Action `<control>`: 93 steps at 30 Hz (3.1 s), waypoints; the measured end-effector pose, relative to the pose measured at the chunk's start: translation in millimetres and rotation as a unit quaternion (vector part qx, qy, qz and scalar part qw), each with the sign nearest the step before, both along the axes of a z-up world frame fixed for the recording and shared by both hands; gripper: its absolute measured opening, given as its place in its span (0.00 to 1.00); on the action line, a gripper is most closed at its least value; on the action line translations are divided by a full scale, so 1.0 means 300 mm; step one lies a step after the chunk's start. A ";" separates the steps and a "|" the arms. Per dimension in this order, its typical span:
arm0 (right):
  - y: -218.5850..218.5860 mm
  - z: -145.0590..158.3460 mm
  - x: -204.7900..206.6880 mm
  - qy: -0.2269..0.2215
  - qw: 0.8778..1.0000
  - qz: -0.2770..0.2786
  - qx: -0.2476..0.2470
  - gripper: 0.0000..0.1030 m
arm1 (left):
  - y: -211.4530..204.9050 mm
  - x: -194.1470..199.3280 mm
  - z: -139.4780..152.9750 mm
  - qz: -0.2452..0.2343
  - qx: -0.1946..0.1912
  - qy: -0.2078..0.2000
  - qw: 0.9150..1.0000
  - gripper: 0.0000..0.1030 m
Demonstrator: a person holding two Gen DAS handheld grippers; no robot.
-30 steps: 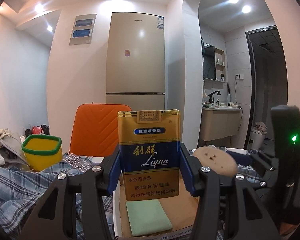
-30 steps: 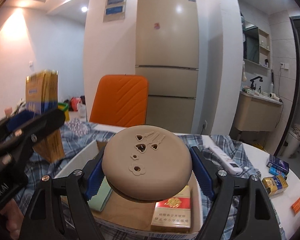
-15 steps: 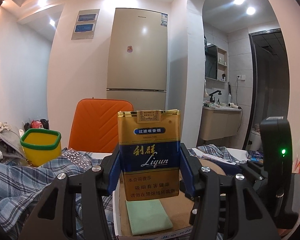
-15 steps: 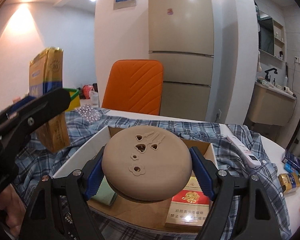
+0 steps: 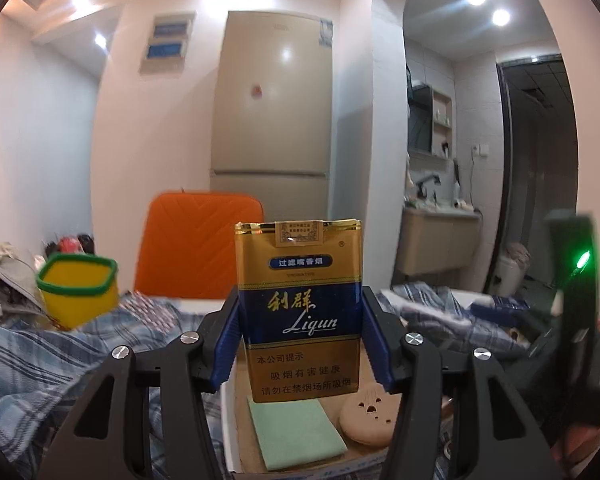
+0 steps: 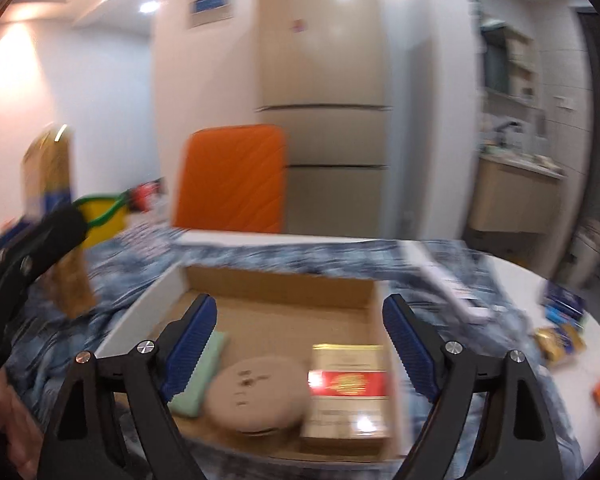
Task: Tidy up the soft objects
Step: 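Open the right gripper to drop the compact while the left gripper releases the pack, then withdraw both open grippers from the box toward the loose items, then grasp the black Face tissue pack with the left gripper while the right grasps the white bunny tie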
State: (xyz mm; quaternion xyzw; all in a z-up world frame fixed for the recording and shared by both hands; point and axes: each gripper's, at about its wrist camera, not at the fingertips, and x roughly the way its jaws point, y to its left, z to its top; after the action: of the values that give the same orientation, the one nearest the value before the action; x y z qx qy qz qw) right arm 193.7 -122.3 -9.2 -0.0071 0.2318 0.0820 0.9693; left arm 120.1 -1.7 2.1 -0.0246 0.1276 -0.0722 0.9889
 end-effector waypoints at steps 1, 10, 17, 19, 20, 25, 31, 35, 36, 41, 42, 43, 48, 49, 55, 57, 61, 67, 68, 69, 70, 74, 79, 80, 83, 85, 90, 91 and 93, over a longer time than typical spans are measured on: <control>-0.020 0.008 -0.004 -0.003 1.000 -0.015 0.005 0.84 | -0.004 0.023 -0.010 -0.003 0.002 0.017 1.000 0.52; -0.096 0.034 -0.014 -0.008 0.999 -0.045 0.016 0.84 | 0.018 0.115 -0.073 0.000 -0.021 0.101 0.995 0.55; -0.058 0.038 -0.041 -0.026 0.999 -0.033 -0.005 0.84 | 0.008 0.066 -0.057 -0.002 -0.016 0.067 0.998 0.92; -0.060 0.042 -0.047 -0.030 0.999 -0.033 -0.001 0.85 | 0.014 0.057 -0.050 0.003 -0.017 0.061 0.998 0.92; -0.063 0.045 -0.050 -0.032 0.999 -0.034 0.001 0.84 | 0.017 0.051 -0.040 0.007 -0.017 0.056 0.998 0.92; -0.075 0.087 -0.079 -0.046 0.998 -0.031 0.007 0.84 | 0.026 -0.039 0.060 0.007 -0.023 0.005 1.000 0.92; -0.082 0.158 -0.179 -0.083 0.996 -0.020 0.012 0.85 | 0.019 -0.184 0.138 0.012 -0.010 -0.060 0.998 0.92; -0.084 0.194 -0.274 -0.109 0.994 -0.009 0.012 0.85 | 0.023 -0.260 0.160 0.013 -0.014 -0.079 0.997 0.93; -0.084 0.201 -0.295 -0.115 0.993 -0.008 0.010 0.85 | 0.020 -0.275 0.162 0.012 -0.011 -0.081 0.997 0.94; -0.095 0.246 -0.414 -0.155 0.988 -0.004 0.012 1.00 | 0.008 -0.359 0.151 0.017 0.002 -0.103 0.995 1.00; -0.102 0.250 -0.431 -0.162 0.987 -0.007 0.015 1.00 | 0.005 -0.376 0.145 0.018 0.005 -0.110 0.994 1.00; -0.111 0.254 -0.452 -0.170 0.985 -0.009 0.018 1.00 | 0.003 -0.387 0.138 0.019 0.007 -0.112 0.994 1.00; -0.139 0.253 -0.542 -0.196 0.980 -0.028 0.009 1.00 | 0.006 -0.402 0.100 0.005 -0.008 -0.092 0.996 1.00; -0.140 0.250 -0.550 -0.198 0.980 -0.029 0.005 1.00 | 0.001 -0.409 0.089 0.006 -0.006 -0.091 0.996 1.00; -0.146 0.190 -0.602 -0.197 0.980 -0.031 -0.021 1.00 | -0.025 -0.422 0.036 -0.001 0.019 -0.078 0.997 1.00; -0.148 0.161 -0.605 -0.188 0.981 -0.032 -0.026 1.00 | -0.026 -0.419 0.028 -0.001 0.017 -0.072 0.997 1.00; -0.158 0.133 -0.577 -0.165 0.986 -0.033 -0.018 1.00 | -0.015 -0.389 0.010 -0.008 0.005 -0.038 0.999 1.00; -0.174 0.118 -0.528 -0.118 0.992 -0.040 -0.024 1.00 | -0.030 -0.310 -0.026 -0.017 0.021 0.060 0.998 1.00; -0.174 0.113 -0.516 -0.101 0.994 -0.034 -0.027 1.00 | -0.034 -0.302 -0.039 -0.020 0.023 0.074 0.997 1.00; -0.174 0.108 -0.506 -0.088 0.995 -0.030 -0.026 1.00 | -0.038 -0.296 -0.045 -0.019 0.027 0.083 0.996 1.00; -0.176 0.101 -0.492 -0.068 0.997 -0.027 -0.026 1.00 | -0.040 -0.295 -0.050 -0.015 0.030 0.087 0.996 1.00; -0.183 0.065 -0.443 -0.001 0.999 -0.024 -0.029 0.99 | -0.034 -0.286 -0.069 -0.015 0.028 0.112 0.993 1.00; -0.220 -0.006 -0.387 0.090 0.996 -0.021 -0.009 0.92 | -0.038 -0.269 -0.082 -0.015 0.031 0.132 0.991 1.00; -0.225 -0.023 -0.373 0.107 0.994 -0.021 -0.007 0.89 | -0.039 -0.267 -0.086 -0.013 0.033 0.137 0.990 1.00; -0.238 -0.068 -0.341 0.151 0.988 -0.018 -0.001 0.82 | -0.027 -0.258 -0.091 -0.005 0.028 0.145 0.989 1.00; -0.238 -0.092 -0.331 0.174 0.985 -0.011 -0.003 0.78 | -0.015 -0.250 -0.094 -0.003 0.021 0.153 0.988 1.00; -0.214 -0.122 -0.319 0.199 0.980 -0.005 -0.020 0.76 | -0.006 -0.215 -0.122 -0.010 0.013 0.190 0.982 0.99; -0.209 -0.131 -0.314 0.205 0.978 -0.004 -0.023 0.75 | -0.008 -0.212 -0.126 -0.007 0.015 0.194 0.981 0.97; -0.204 -0.149 -0.305 0.220 0.975 0.001 -0.027 0.73 | -0.012 -0.203 -0.137 -0.008 0.019 0.205 0.979 0.95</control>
State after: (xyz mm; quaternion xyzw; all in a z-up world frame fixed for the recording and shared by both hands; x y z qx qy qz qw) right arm 102.3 -183.6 -53.7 -0.0150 0.4417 0.0765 0.8938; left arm 59.4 -5.4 -39.0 -0.0193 0.3290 -0.0713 0.9415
